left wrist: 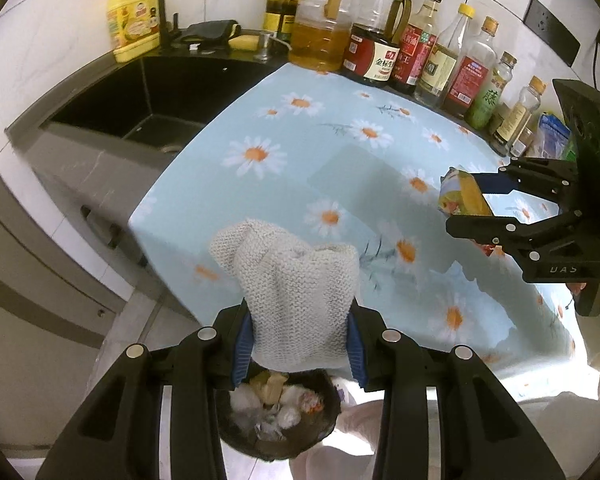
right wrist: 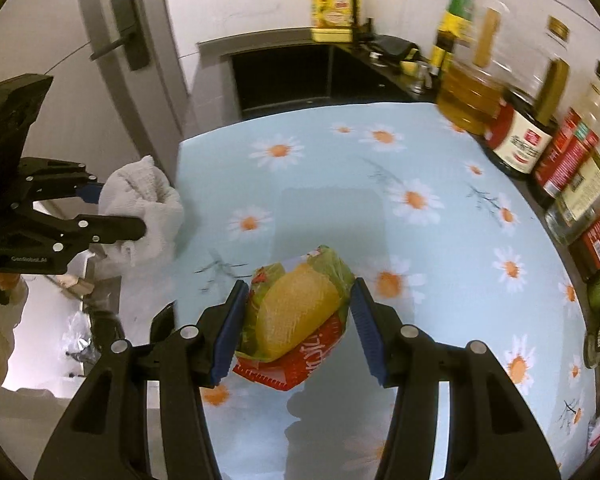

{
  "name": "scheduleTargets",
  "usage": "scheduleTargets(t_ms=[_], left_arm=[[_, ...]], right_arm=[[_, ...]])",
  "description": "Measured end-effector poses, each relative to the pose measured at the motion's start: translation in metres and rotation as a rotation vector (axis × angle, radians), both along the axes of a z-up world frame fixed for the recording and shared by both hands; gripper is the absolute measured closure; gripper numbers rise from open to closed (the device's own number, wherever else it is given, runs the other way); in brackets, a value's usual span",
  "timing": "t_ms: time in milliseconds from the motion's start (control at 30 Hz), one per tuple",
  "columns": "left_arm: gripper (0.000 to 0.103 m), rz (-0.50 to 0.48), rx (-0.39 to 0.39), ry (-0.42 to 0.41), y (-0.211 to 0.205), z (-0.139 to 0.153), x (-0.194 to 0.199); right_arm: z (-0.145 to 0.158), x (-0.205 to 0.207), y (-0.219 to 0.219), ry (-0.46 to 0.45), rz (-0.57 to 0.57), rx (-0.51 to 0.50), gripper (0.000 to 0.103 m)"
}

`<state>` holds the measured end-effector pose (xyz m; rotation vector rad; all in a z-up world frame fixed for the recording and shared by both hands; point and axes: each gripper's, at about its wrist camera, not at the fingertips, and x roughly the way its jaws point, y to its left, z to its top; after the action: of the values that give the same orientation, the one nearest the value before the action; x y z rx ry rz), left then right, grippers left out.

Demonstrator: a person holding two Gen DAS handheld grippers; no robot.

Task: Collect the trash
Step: 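Lift the mesh bundle and yellow wrapper and carry both over the black bin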

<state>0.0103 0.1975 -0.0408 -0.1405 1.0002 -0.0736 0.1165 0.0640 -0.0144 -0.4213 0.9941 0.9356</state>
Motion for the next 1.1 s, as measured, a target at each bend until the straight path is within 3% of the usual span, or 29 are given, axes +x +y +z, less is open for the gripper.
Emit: scheduleTargets(t_ms=[400,600,900,1100], left_arm=[[0.066,0.031,-0.001,0.054,0.031,-0.017,-0.069],[0.066,0.026,-0.018,0.104,0.043,-0.042,-0.09],[0.065,0.003,-0.061,0.195,0.052,-0.097,-0.113],[0.065,0.008,-0.063,0.268,0.056,-0.142,-0.123]], right_arm=[[-0.006,-0.072,0.049,0.031,0.129,-0.021,0.05],[-0.021,-0.103,0.073,0.059,0.172,-0.043,0.05],[-0.073,-0.137,0.102,0.079,0.221,-0.108,0.05],[-0.122,-0.157,0.115,0.122,0.266,-0.156,0.05]])
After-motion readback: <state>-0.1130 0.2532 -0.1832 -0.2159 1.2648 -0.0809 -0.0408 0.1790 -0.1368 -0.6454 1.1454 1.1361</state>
